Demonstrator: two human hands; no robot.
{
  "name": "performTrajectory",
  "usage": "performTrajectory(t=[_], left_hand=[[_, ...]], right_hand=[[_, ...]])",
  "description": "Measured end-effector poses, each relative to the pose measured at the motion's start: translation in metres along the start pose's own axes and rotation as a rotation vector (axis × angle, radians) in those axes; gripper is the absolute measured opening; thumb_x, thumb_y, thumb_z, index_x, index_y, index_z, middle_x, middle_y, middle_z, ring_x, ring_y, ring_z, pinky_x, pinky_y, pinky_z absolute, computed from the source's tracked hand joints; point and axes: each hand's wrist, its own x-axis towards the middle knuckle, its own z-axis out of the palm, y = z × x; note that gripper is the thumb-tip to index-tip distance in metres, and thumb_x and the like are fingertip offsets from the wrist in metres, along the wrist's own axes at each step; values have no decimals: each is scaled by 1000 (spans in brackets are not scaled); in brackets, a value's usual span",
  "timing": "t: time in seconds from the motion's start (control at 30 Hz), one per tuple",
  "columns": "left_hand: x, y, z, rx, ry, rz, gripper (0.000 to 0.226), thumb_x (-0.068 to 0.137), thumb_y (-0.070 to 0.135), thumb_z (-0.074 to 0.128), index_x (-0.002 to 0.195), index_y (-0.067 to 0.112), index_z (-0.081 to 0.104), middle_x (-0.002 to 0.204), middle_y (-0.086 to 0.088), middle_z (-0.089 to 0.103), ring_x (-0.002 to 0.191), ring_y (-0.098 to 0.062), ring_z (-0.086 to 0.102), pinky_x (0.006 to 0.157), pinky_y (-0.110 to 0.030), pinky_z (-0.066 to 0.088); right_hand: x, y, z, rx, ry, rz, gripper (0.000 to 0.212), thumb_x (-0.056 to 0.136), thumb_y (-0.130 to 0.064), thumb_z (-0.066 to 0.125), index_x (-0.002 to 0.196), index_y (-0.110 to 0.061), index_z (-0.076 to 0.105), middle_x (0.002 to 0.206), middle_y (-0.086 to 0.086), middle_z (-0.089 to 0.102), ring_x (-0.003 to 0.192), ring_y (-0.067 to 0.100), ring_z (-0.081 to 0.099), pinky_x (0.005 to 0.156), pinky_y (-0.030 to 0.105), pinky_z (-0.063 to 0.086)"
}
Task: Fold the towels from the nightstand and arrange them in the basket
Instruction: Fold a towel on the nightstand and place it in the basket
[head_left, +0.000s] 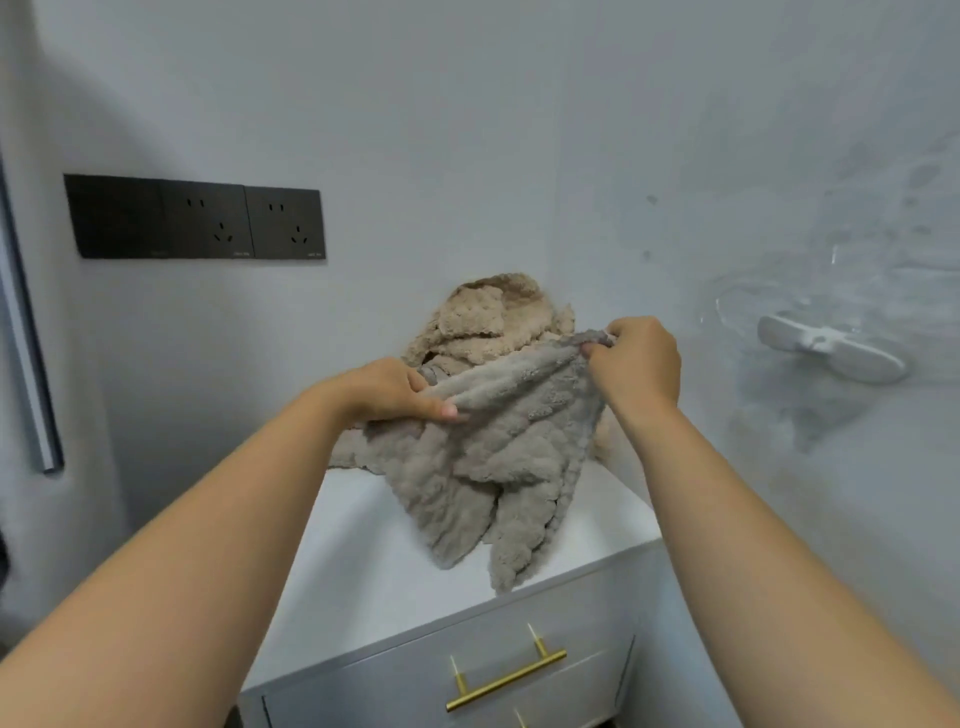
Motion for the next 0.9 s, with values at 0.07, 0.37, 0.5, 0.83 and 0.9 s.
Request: performTrajectory(t=[0.07,0.37,0.5,0.83,0.9], left_hand=[[3,4,-15,67,-49,-39,37,77,40,76,67,12,54,66,-4,48,63,-19,44,60,-26,34],[-2,38,-45,-210,1043,82,31,93,10,48,63,10,49,63,-2,46,62,-20,42,50,-28,25],[-19,16,-35,-143,1084,257,17,92,6,50,91,8,67,96,-4,63,92,-22,55,76,-33,45],[-57,-60,-4,-9,-136,121,30,79,16,76,69,-3,55,64,-6,44,62,-16,42,59,-24,36],[-58,-68,7,-56,-292,109,28,83,13,71,67,-1,53,59,-2,46,57,-14,44,56,-20,39]], right_hand=[[20,-5,-12,-9,-68,17,23,82,-12,64,62,-6,54,55,10,47,52,26,44,47,27,29],[39,-41,-22,397,227,21,14,91,-8,55,85,-11,68,86,0,66,80,17,63,71,26,48],[5,-23,-20,443,235,-100,14,94,-11,54,99,-11,67,90,-7,59,83,11,55,73,21,39],[-47,83,0,628,-594,272,18,85,6,58,69,-2,58,69,3,56,69,12,54,68,16,43],[-56,98,5,698,-660,334,8,87,5,56,80,2,58,79,13,55,77,23,53,77,27,45]])
